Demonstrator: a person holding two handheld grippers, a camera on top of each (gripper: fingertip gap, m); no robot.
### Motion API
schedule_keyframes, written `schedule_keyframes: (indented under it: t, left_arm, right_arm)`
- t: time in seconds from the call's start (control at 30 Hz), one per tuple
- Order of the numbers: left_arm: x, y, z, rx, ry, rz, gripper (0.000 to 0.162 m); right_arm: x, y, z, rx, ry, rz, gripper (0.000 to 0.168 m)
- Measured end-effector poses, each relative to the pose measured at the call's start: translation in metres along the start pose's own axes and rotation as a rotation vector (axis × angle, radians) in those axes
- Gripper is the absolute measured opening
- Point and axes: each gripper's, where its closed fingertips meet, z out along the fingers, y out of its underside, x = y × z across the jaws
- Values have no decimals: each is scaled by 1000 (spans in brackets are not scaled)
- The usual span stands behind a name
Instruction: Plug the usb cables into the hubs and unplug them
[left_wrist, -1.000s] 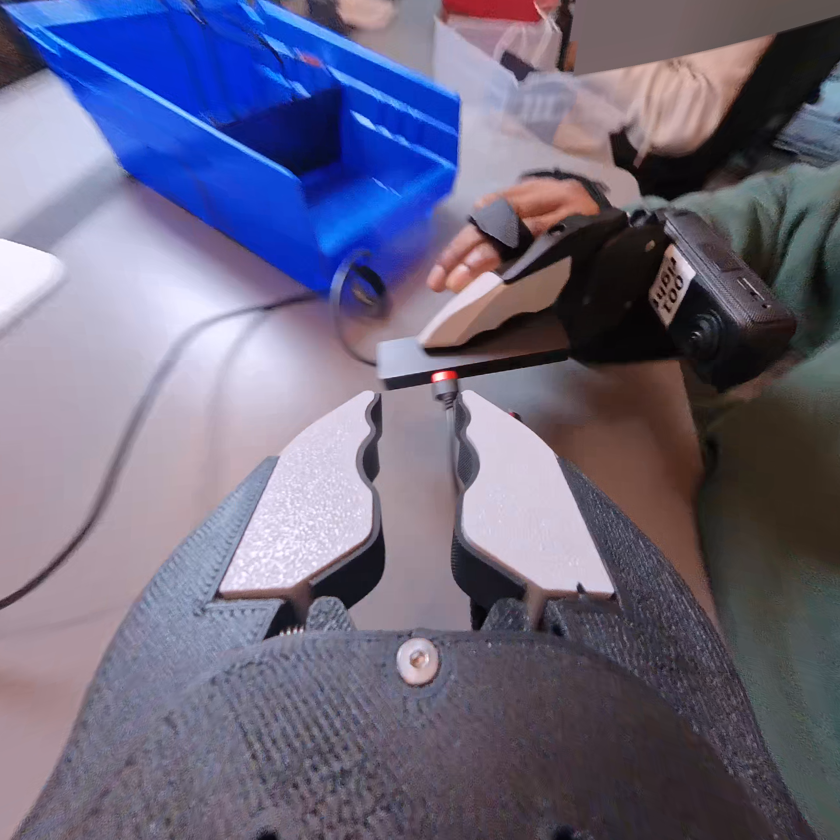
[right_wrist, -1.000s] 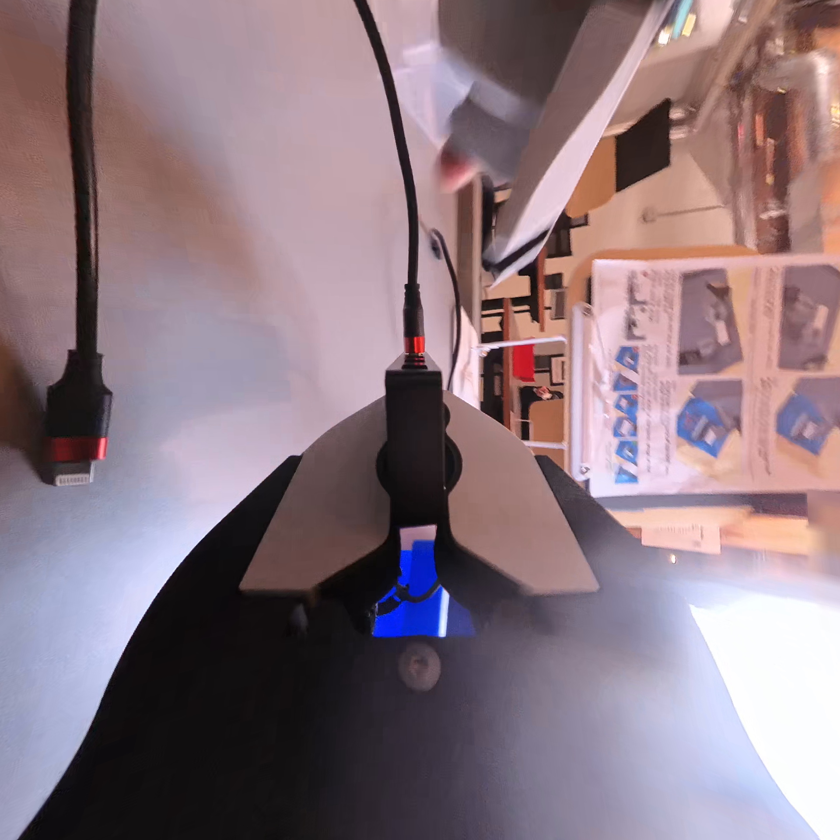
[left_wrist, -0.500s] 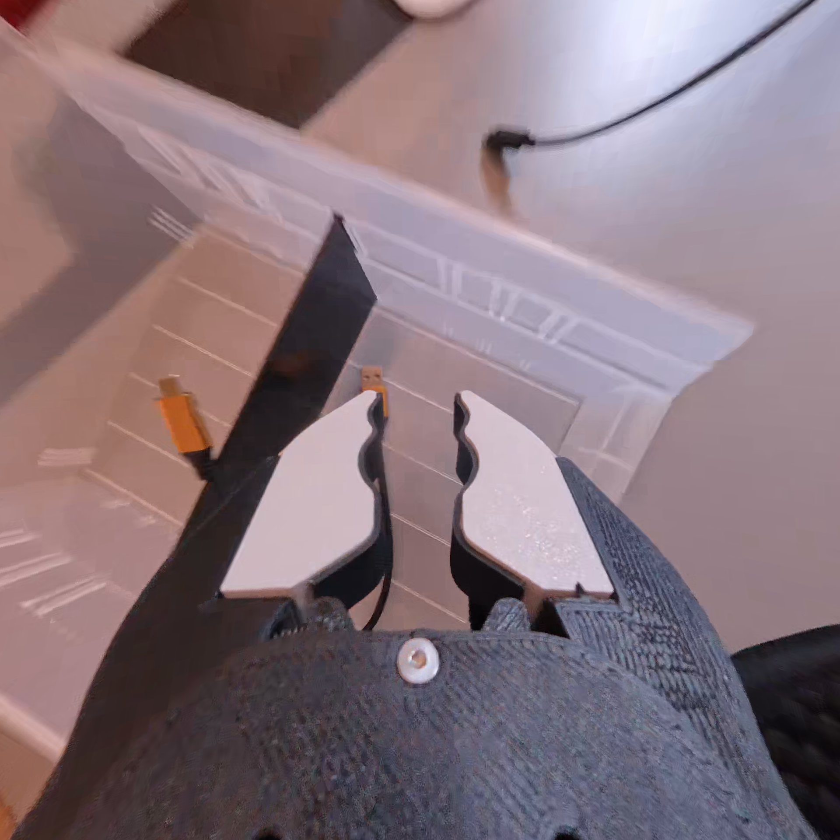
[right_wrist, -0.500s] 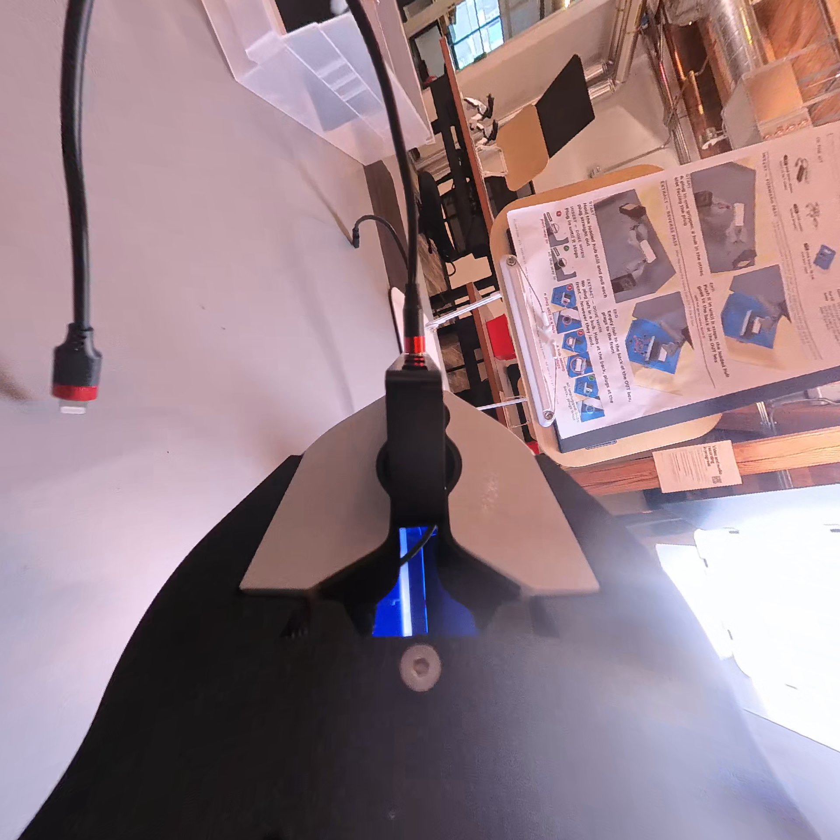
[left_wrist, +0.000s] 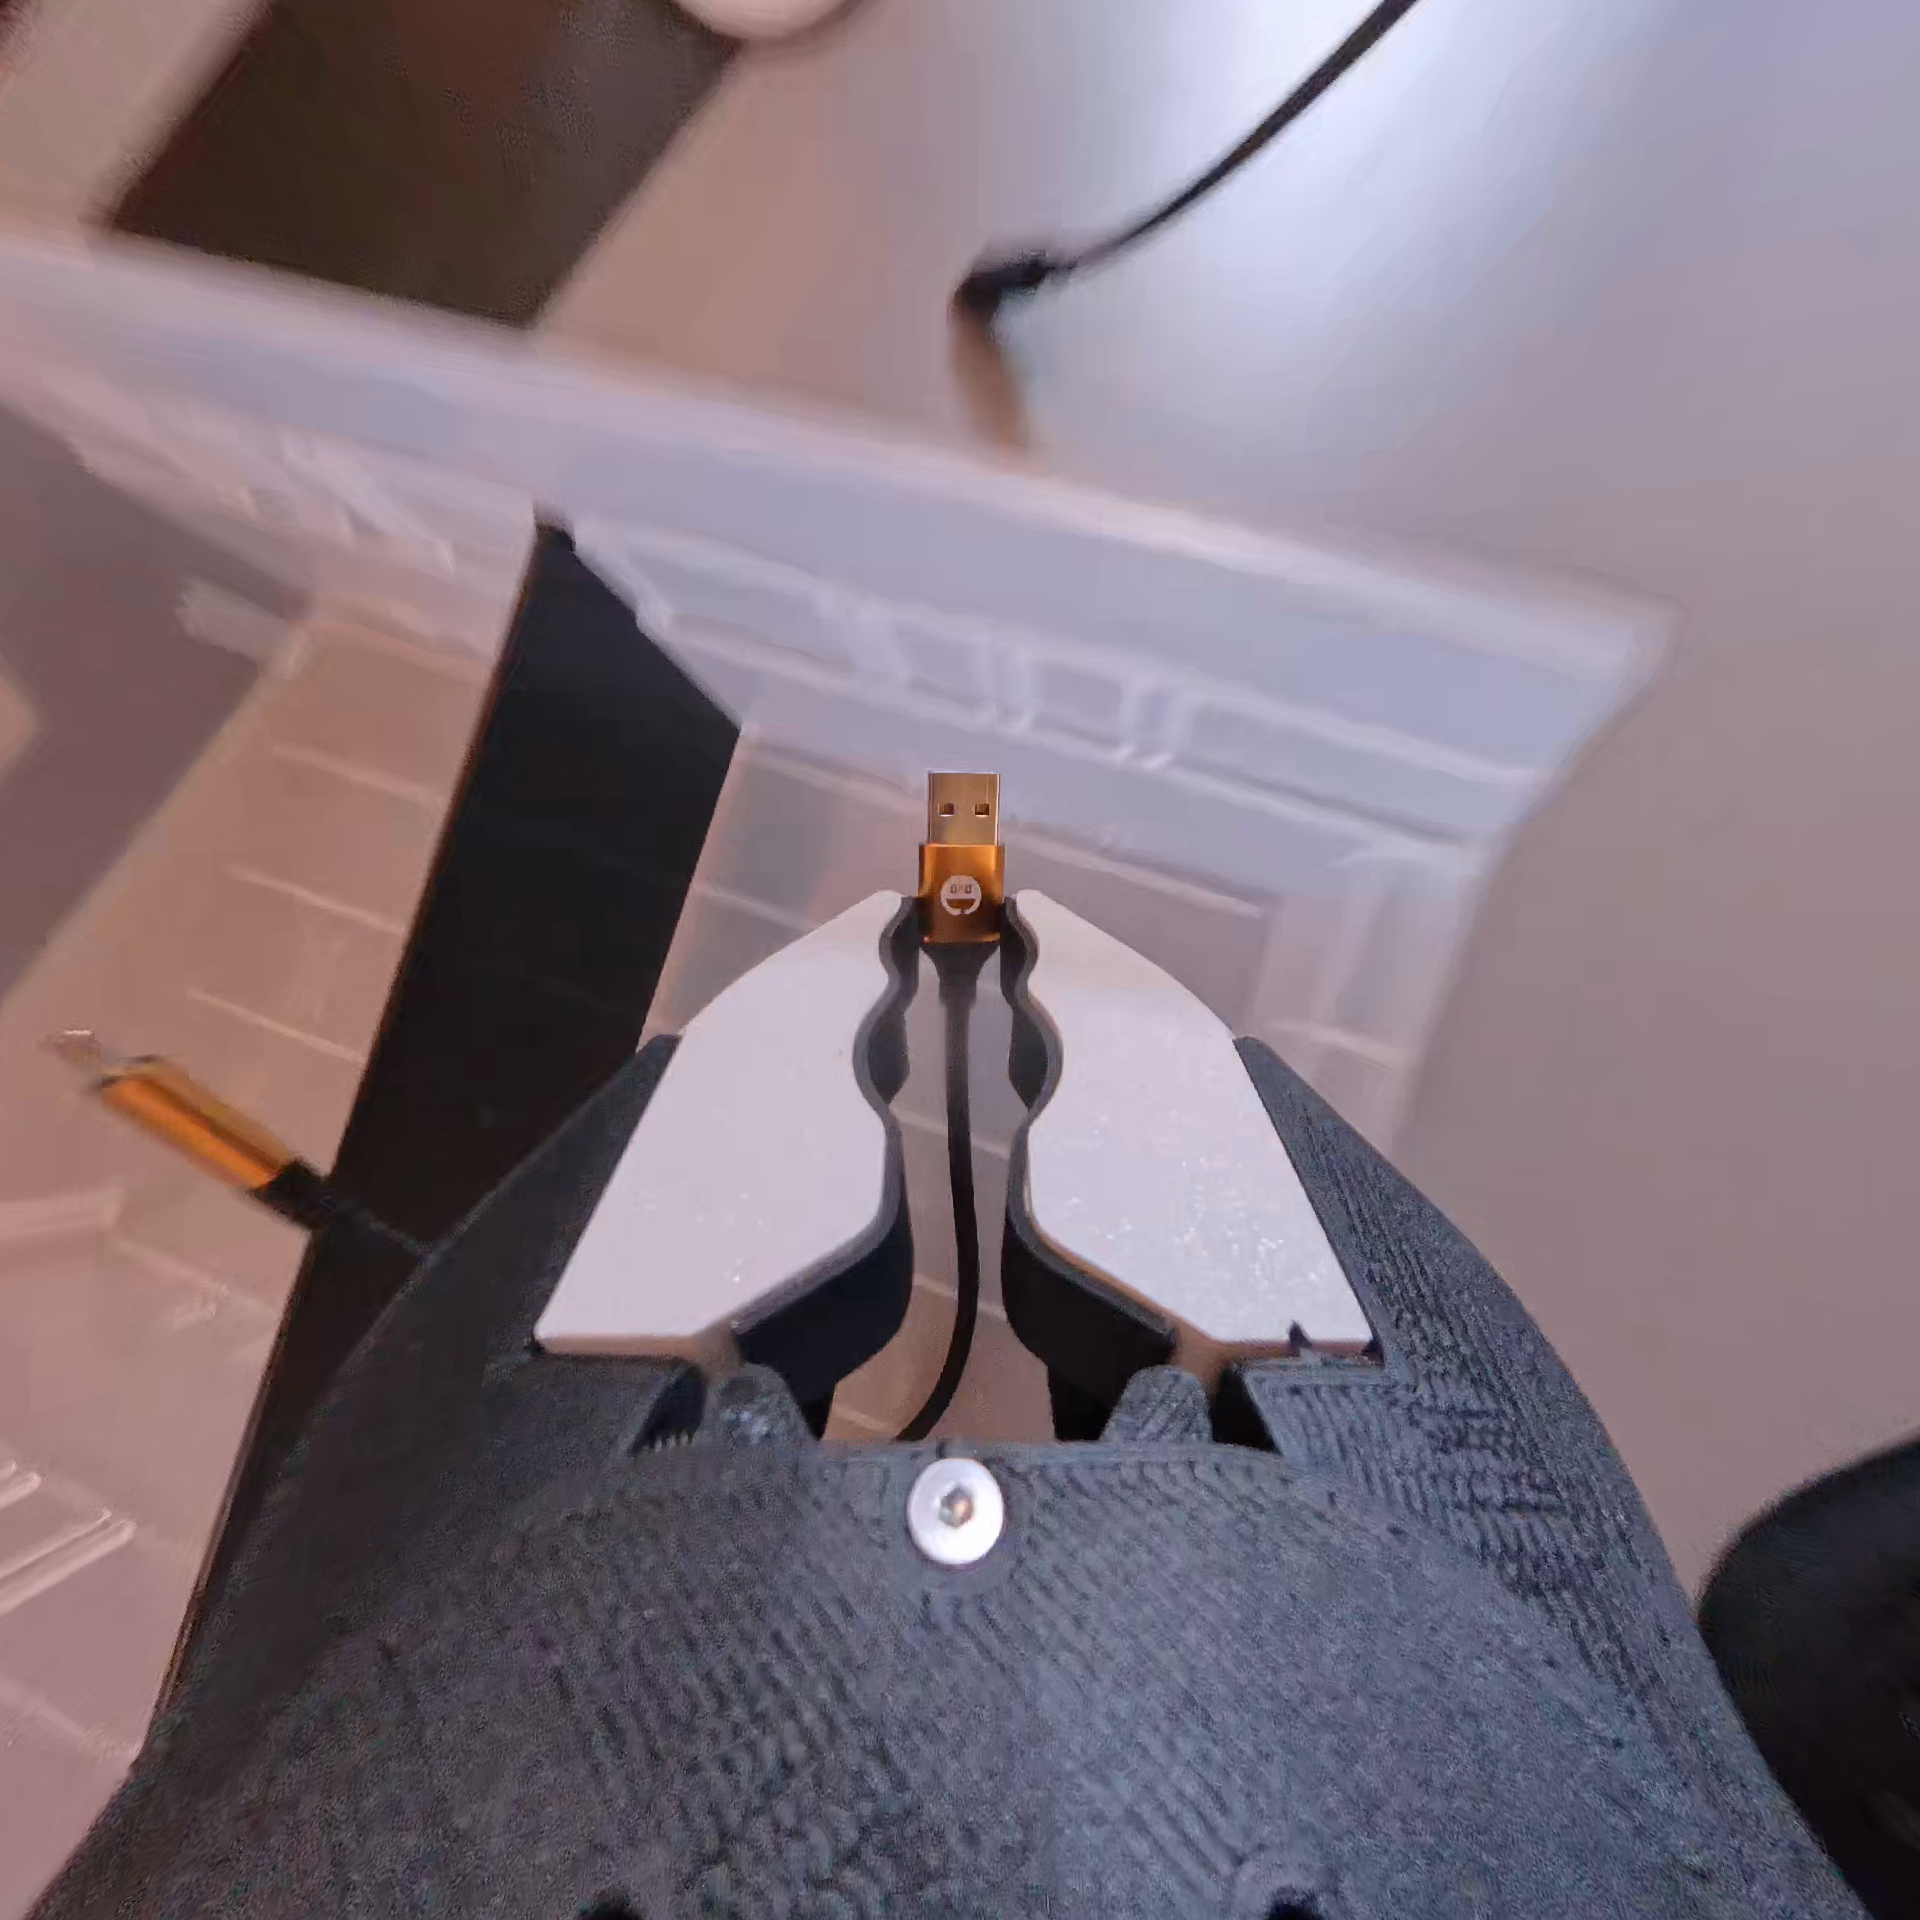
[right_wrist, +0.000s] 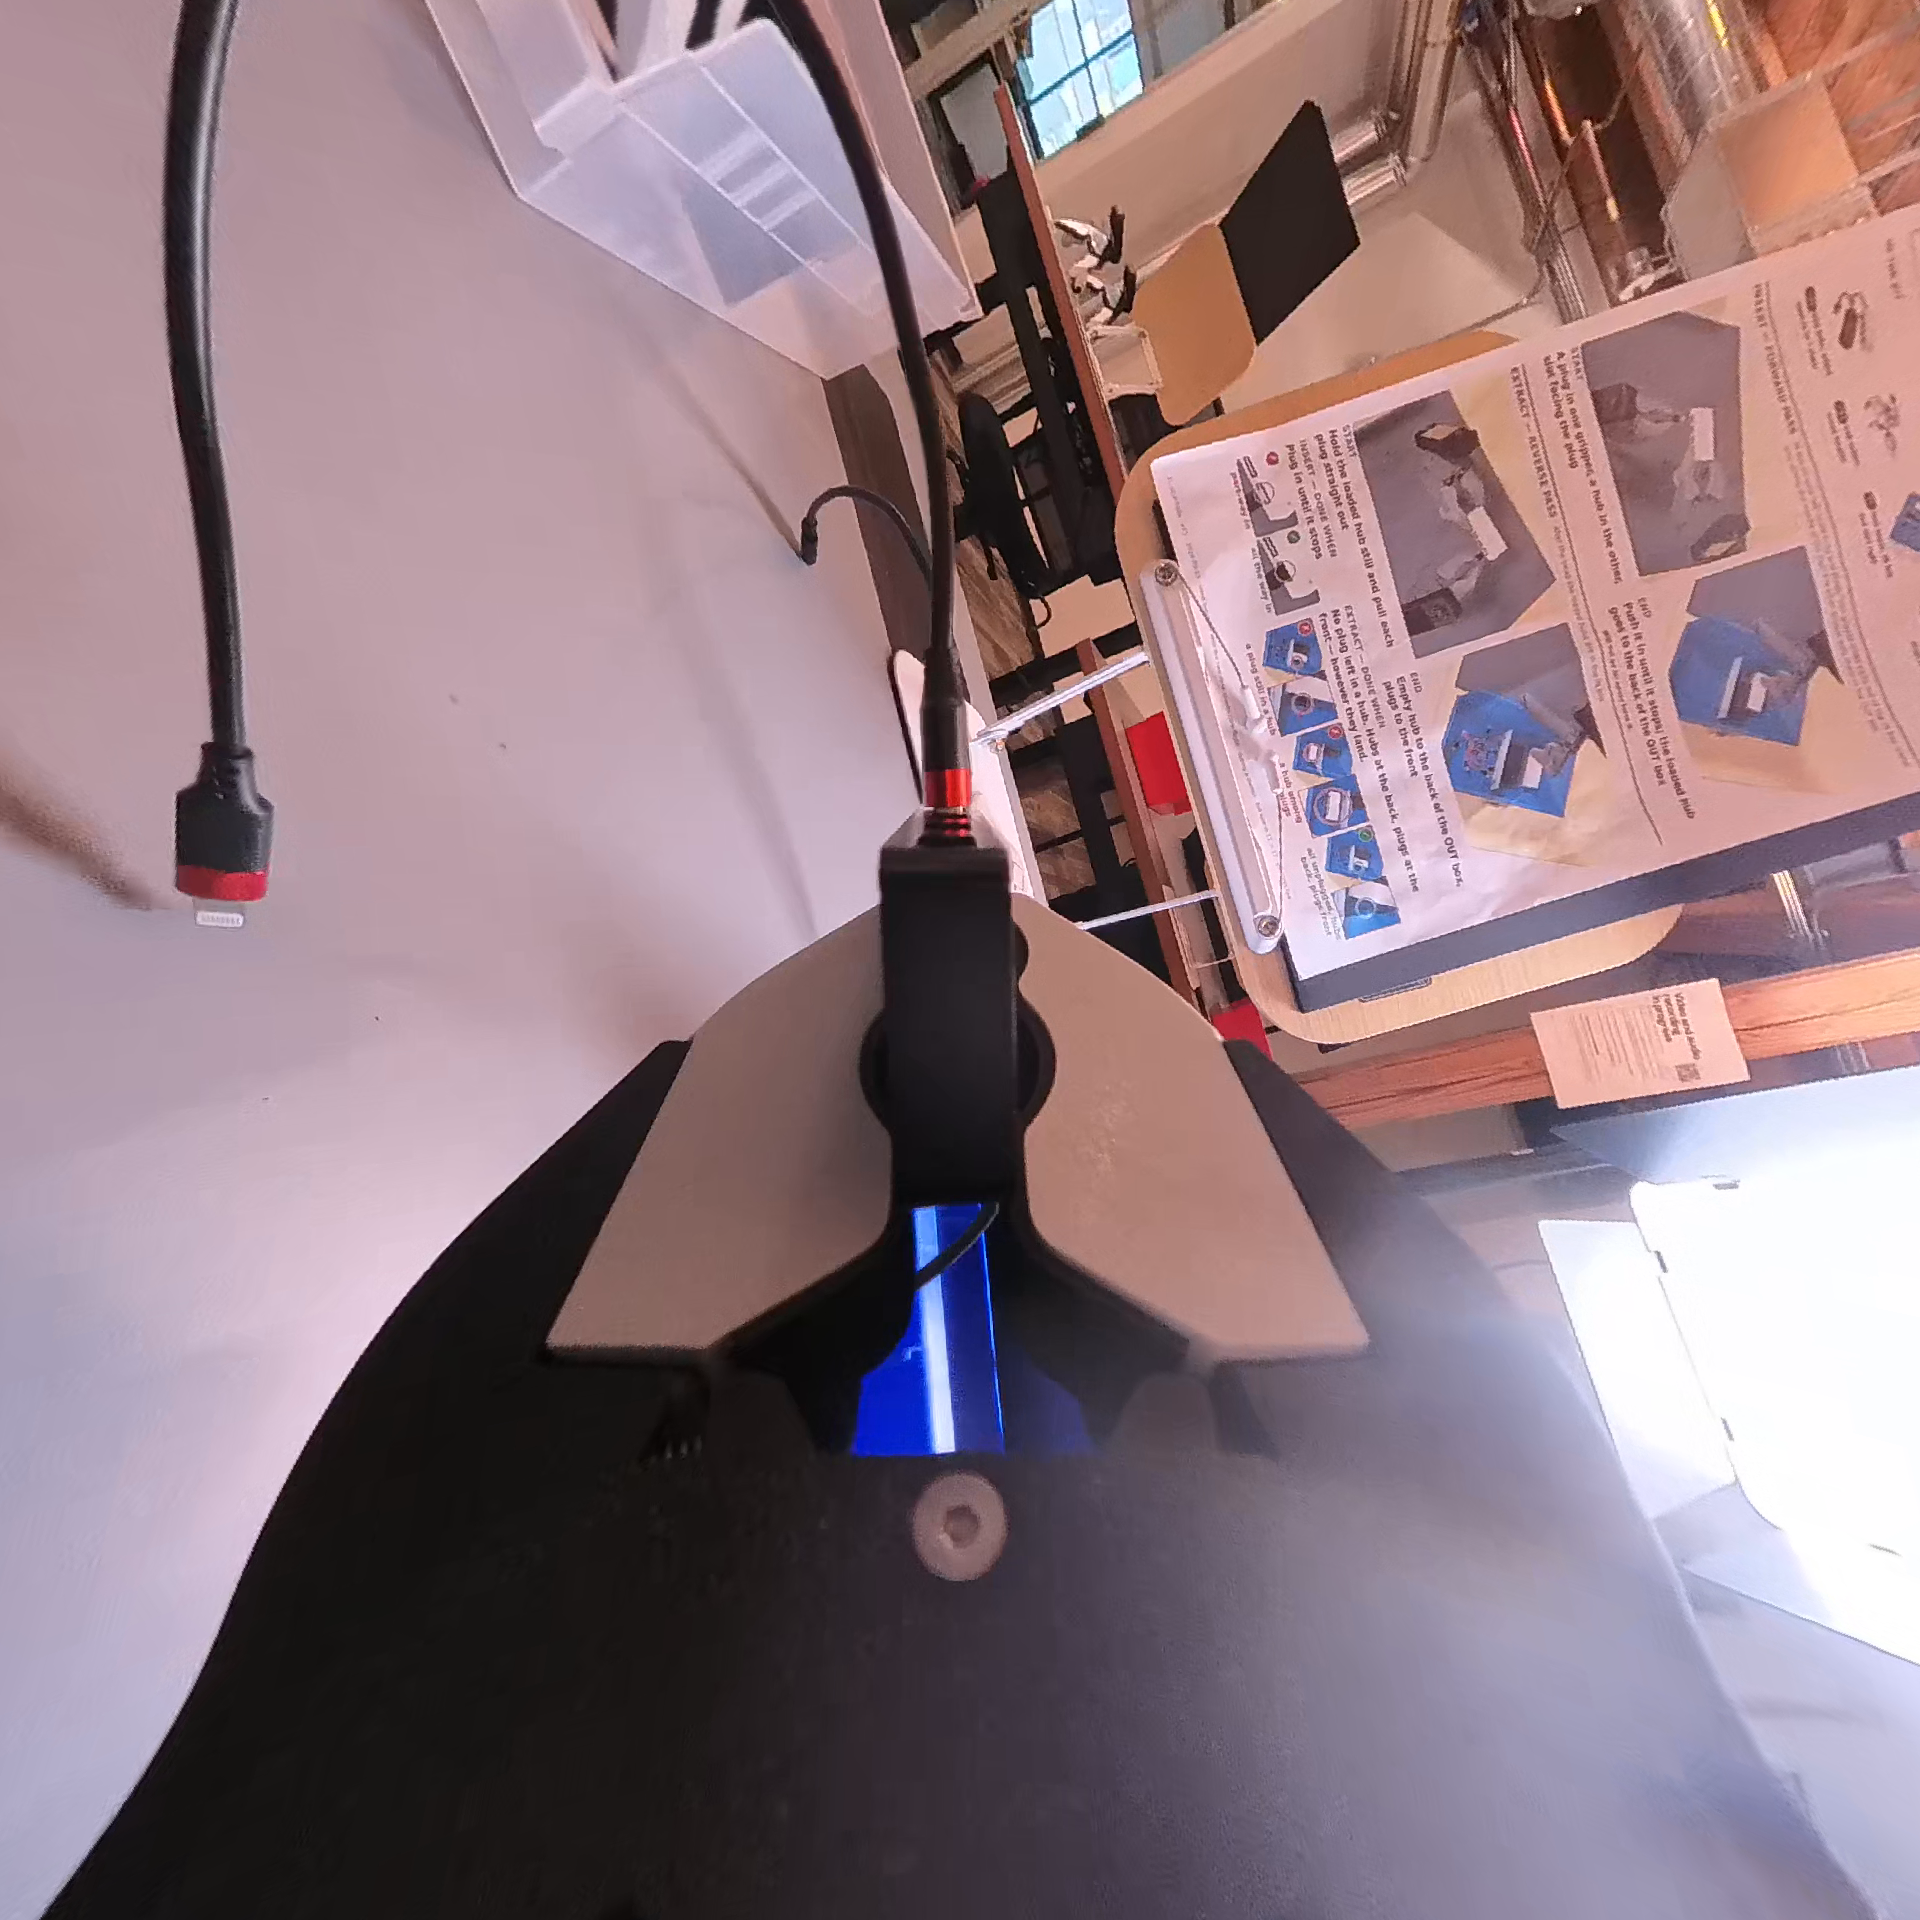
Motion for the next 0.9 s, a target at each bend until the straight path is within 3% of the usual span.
schedule_keyframes:
  t: [0.03, 0.13, 0.27, 0.4, 0.53, 0.7, 0.83, 0.9]
  left_arm:
    - [9, -15, -17, 91, 13, 11, 15]
    - [35, -51, -71, 305, 28, 79, 15]
    - [74, -83, -128, 476, 68, 190, 15]
    - [129, -102, -151, 512, 163, 318, 15]
    - [198, -117, -163, 558, 395, 390, 15]
    - [292, -108, -132, 469, 804, 380, 15]
    - [319, -81, -70, 281, 868, 351, 15]
    - [317, -64, -39, 183, 794, 379, 15]
  right_arm:
    - [1, 0, 0, 1, 1, 5, 13]
    - [2, 2, 1, 2, 1, 17, 13]
    - [1, 2, 1, 2, -1, 12, 13]
    - [2, 1, 0, -2, 13, -11, 13]
    - [4, 1, -1, -2, 27, -24, 13]
    - [3, 2, 0, 52, -16, 118, 13]
    - [7, 6, -2, 88, -38, 236, 13]
    - [9, 9, -3, 88, -36, 255, 13]
